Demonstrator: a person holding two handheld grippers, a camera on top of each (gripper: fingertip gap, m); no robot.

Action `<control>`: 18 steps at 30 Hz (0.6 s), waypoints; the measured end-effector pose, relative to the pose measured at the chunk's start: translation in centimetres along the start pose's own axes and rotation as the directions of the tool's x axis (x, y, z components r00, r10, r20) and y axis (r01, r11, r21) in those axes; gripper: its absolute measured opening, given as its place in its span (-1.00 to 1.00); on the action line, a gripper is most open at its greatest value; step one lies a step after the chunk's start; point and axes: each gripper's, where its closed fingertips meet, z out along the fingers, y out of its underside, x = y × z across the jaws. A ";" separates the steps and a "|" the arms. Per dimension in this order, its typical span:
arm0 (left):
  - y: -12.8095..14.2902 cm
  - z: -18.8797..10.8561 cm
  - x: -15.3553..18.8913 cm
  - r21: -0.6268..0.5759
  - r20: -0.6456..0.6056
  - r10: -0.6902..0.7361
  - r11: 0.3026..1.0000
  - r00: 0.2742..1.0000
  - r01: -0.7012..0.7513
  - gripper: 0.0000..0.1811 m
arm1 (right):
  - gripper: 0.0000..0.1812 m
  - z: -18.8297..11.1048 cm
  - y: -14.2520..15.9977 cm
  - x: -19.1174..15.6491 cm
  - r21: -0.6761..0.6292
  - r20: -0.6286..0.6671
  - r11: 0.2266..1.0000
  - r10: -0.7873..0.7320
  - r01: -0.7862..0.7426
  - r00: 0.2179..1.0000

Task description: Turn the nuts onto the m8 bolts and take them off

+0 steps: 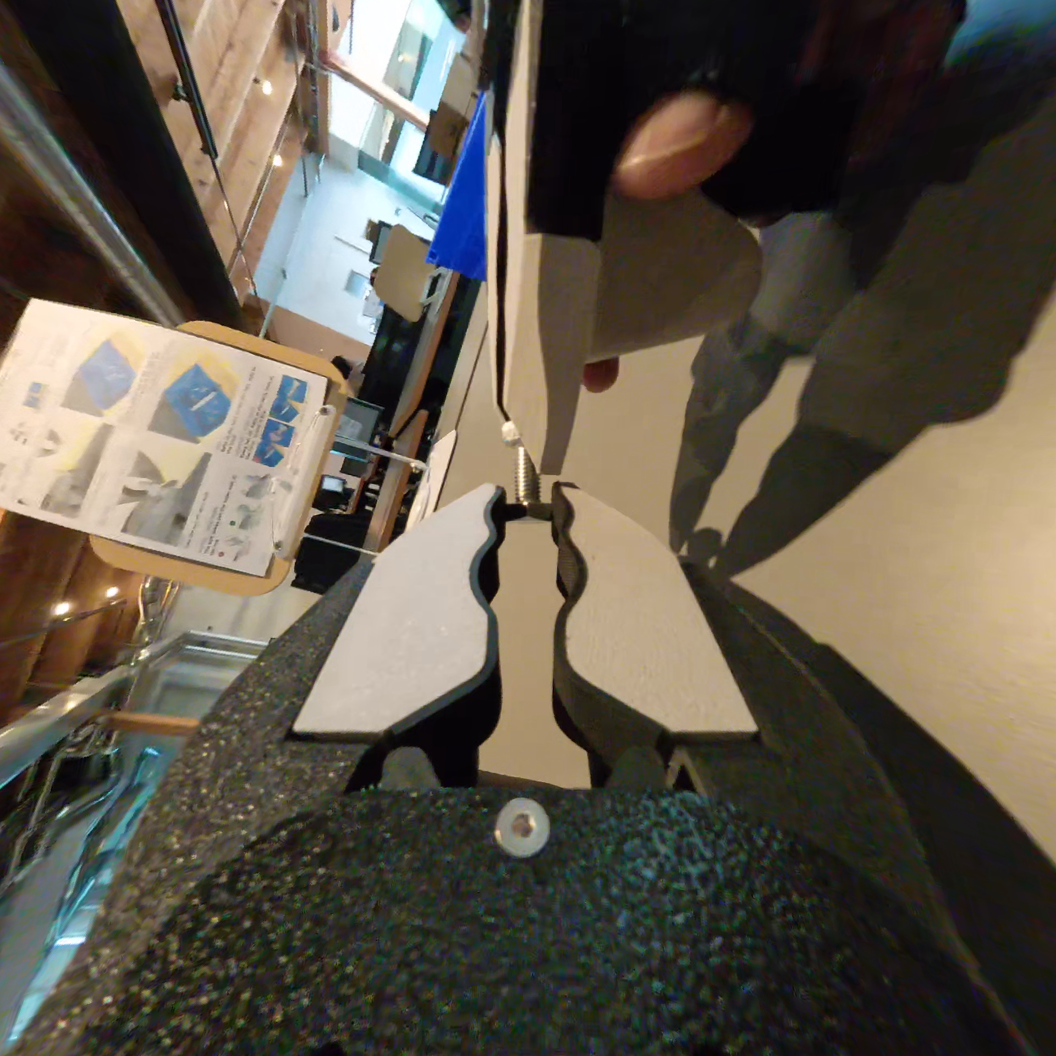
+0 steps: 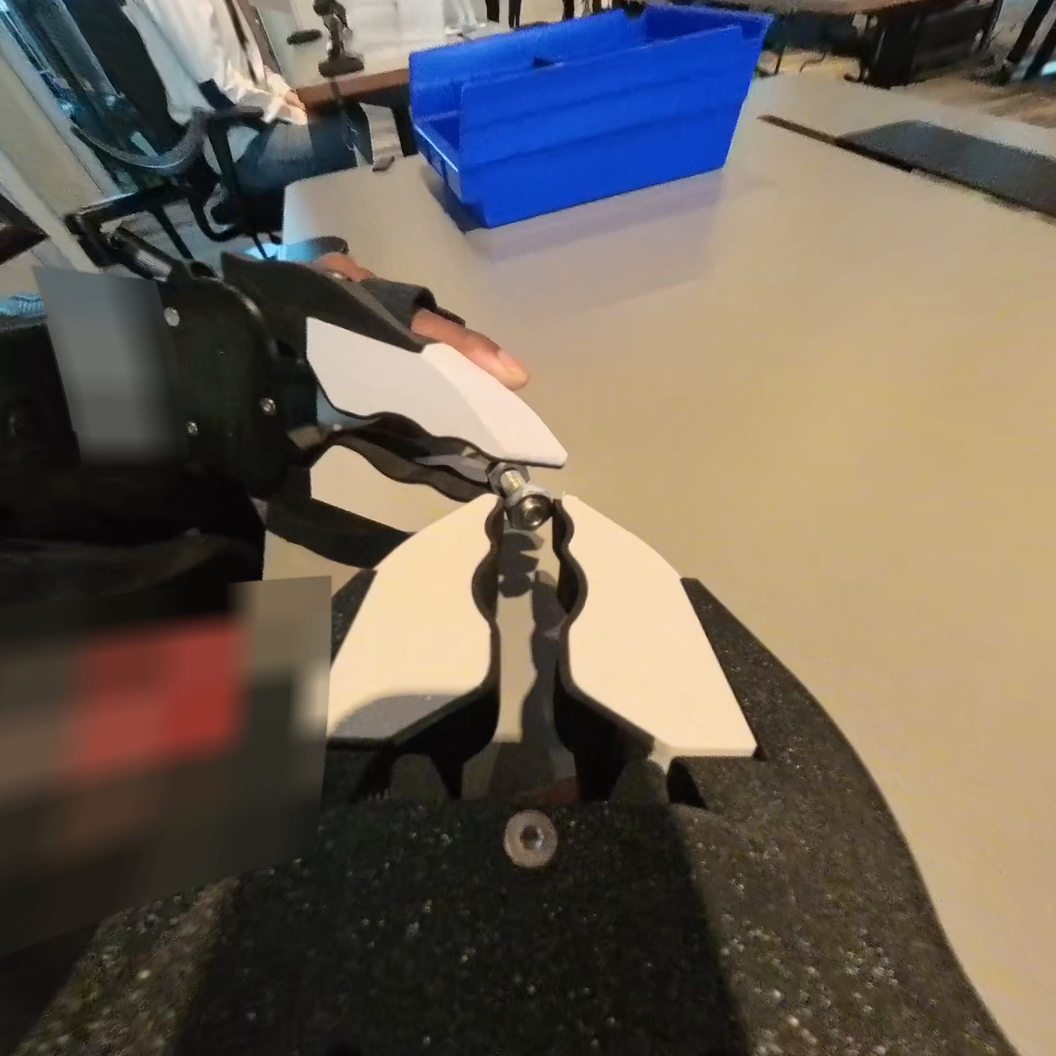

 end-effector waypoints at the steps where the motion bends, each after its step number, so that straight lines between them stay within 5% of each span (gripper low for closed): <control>1: -0.2 -0.1 -0.2 0.012 0.007 -0.020 1.000 1.000 0.020 -0.84 | -0.82 -0.1 -0.2 0.0 0.018 0.000 1.000 -0.025 0.025 1.000; 6: -0.2 -0.5 -1.3 0.053 -0.011 -0.189 0.980 0.982 0.190 -0.84 | -0.59 -0.8 -1.4 0.0 0.078 -0.086 0.960 -0.262 0.268 0.961; 11: -1.2 -1.0 -0.7 0.114 -0.128 -0.284 0.948 0.950 0.299 -0.84 | -0.59 -0.9 -0.8 -1.0 0.041 -0.107 0.866 -0.493 0.499 0.864; 18: -1.8 -1.1 0.4 0.131 -0.181 -0.232 0.957 0.956 0.257 -0.84 | -0.73 -0.8 -0.2 -1.5 0.024 -0.075 0.855 -0.516 0.519 0.853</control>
